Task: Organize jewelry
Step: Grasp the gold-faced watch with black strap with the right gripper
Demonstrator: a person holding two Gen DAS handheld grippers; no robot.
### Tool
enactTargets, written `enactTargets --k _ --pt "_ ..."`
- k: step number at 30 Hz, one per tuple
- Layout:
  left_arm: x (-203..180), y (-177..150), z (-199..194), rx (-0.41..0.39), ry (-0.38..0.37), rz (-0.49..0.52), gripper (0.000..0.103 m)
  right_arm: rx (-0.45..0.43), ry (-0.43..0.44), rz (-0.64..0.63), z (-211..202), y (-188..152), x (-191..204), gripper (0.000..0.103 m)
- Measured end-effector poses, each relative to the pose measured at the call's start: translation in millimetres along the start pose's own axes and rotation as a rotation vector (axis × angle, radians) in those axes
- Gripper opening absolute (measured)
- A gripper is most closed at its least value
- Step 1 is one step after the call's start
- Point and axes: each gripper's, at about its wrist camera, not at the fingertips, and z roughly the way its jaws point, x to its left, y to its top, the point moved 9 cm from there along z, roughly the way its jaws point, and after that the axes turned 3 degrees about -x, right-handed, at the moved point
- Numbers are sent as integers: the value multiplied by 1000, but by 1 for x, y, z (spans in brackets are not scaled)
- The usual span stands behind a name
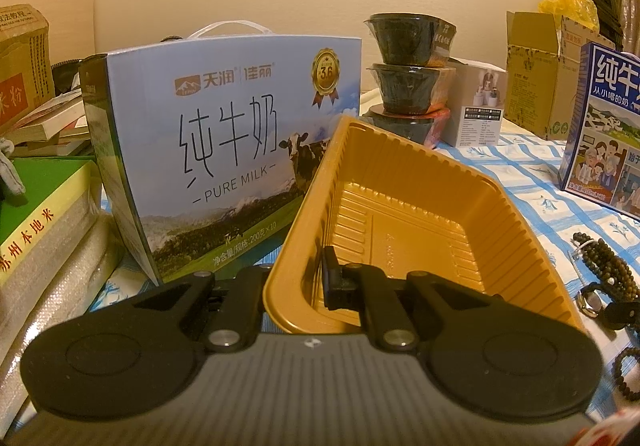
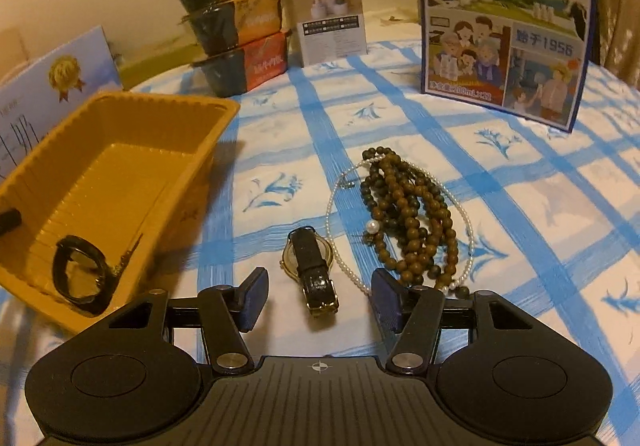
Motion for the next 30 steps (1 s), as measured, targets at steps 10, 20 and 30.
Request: enactTargets --k 10,20,30 --pt "1 0 0 1 0 0 10 27 0 -53 11 3 9 46" --pt "1 0 0 2 0 0 10 11 45 -13 1 8 10 16" --pt "1 0 1 0 -1 0 10 -30 139 97 -30 31 16 16"
